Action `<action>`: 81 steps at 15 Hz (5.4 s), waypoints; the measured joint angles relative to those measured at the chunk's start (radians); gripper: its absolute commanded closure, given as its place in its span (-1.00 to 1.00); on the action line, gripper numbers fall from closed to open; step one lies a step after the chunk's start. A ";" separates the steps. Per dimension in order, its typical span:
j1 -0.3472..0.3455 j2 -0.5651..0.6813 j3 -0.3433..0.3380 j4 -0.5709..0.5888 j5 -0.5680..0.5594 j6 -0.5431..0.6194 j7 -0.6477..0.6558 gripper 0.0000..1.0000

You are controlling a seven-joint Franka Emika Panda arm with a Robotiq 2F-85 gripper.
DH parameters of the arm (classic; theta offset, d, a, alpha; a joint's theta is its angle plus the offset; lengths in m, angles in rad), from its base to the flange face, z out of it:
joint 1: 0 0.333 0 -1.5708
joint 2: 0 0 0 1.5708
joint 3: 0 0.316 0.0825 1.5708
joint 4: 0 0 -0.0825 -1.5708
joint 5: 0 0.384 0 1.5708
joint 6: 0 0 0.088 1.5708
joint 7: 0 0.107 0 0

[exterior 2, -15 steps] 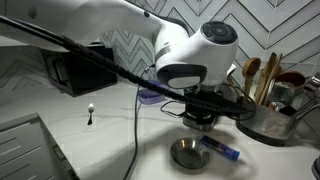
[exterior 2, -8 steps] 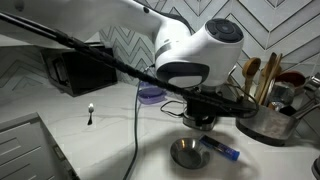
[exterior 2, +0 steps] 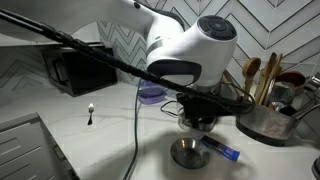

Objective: Remove the kettle from the coffee machine and put it on the counter

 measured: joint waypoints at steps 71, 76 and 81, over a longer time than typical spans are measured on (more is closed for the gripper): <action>0.196 -0.067 -0.022 -0.169 -0.005 -0.155 -0.180 -1.00; 0.196 -0.080 -0.028 -0.170 -0.048 -0.157 -0.149 -1.00; 0.193 -0.146 -0.056 -0.180 -0.205 -0.205 0.001 -1.00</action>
